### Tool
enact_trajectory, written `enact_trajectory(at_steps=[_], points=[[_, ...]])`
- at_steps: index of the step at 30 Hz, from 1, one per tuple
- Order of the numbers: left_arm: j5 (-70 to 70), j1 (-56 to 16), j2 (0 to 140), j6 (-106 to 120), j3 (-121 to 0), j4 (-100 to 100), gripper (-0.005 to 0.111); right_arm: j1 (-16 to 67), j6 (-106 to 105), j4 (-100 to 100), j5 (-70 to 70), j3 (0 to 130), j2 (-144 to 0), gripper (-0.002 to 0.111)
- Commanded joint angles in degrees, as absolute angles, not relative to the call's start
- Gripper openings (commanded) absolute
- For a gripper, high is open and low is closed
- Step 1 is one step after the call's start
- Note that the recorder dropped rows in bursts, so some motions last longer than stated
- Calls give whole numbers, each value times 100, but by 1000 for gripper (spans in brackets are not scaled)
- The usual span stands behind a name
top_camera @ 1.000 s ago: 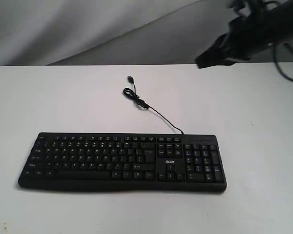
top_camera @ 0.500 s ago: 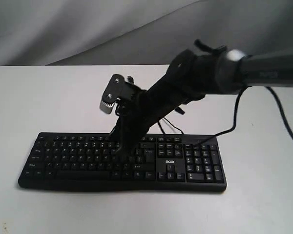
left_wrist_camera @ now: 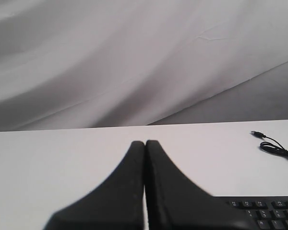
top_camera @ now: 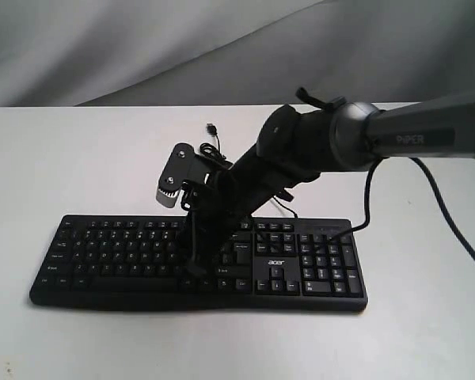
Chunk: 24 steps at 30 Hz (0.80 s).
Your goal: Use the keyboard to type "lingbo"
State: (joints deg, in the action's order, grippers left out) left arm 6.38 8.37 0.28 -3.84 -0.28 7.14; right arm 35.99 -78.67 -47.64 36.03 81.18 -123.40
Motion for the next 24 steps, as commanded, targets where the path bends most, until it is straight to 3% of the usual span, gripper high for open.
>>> enact_trajectory(at_steps=[1, 24], points=[[597, 799, 0, -396, 0, 716, 0, 3602, -7961, -4693, 3799, 8106, -12335, 0], [597, 799, 0, -396, 0, 716, 0, 3725, -8071, -4536, 3697, 8106, -12378, 0]])
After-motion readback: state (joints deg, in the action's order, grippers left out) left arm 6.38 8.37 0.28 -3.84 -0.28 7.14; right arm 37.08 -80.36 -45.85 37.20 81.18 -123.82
